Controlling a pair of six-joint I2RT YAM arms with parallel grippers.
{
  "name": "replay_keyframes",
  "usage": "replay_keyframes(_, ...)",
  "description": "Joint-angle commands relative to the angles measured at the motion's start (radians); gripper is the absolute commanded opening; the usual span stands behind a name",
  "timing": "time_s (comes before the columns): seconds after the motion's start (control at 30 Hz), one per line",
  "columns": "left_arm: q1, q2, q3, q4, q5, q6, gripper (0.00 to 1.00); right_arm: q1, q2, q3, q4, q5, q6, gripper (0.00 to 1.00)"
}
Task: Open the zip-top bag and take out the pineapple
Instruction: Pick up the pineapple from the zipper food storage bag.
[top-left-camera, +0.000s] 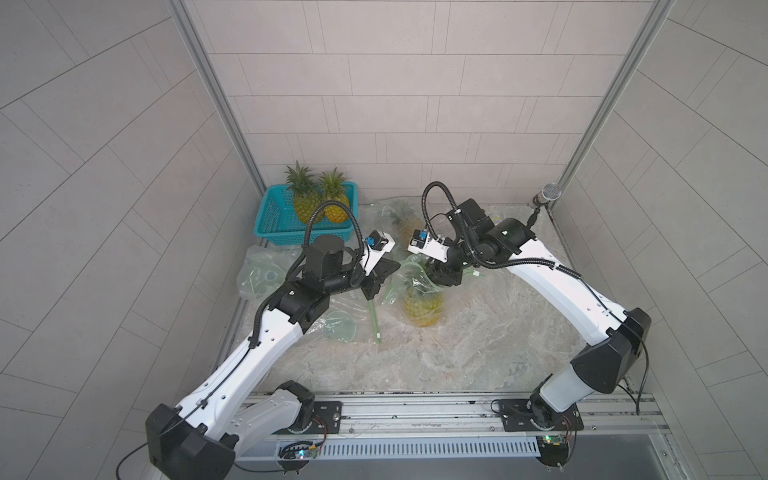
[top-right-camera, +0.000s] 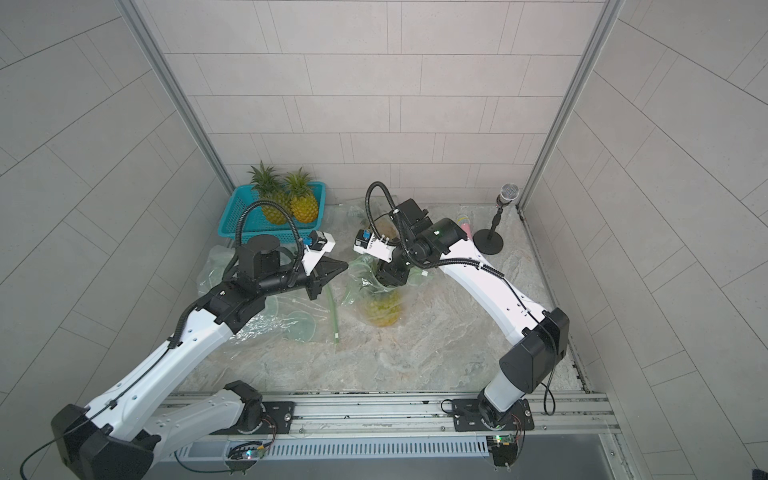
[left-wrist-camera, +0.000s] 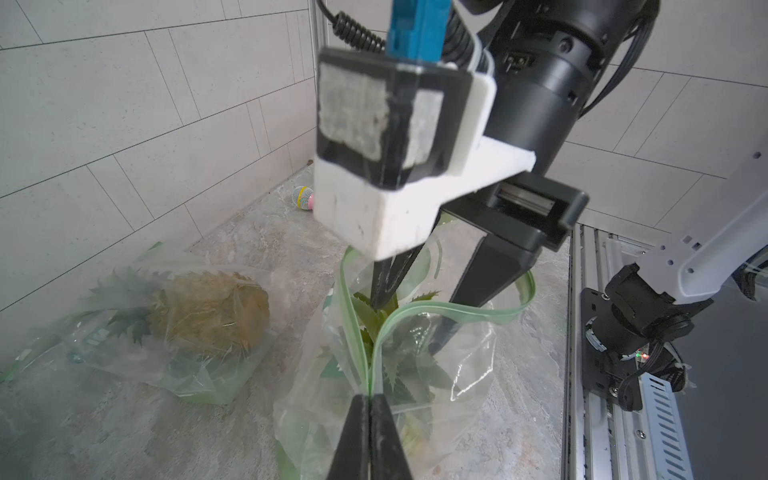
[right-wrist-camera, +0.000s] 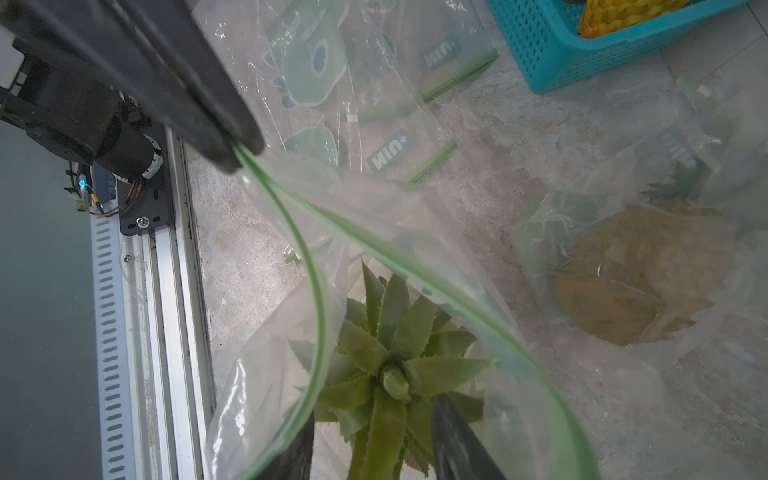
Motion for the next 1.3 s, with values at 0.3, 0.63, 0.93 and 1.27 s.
replay_keyframes(0.3,-0.001,-0.014,0.014,0.007,0.001,0.020,0.00,0.029,0.086,0.016,-0.007,0.108,0.034,0.50)
replay_keyframes(0.63,-0.002,-0.023,0.009,0.009,-0.025,0.019,0.00,0.035,0.117,-0.048,0.003,0.110,0.039,0.44)
replay_keyframes(0.93,-0.001,-0.023,0.013,0.033,-0.120,-0.063,0.14,0.018,0.044,-0.070,0.031,0.050,0.048,0.00)
replay_keyframes(1.27,0.067,0.016,0.033,0.045,-0.385,-0.501,0.37,-0.054,-0.222,-0.324,0.436,-0.005,0.234,0.00)
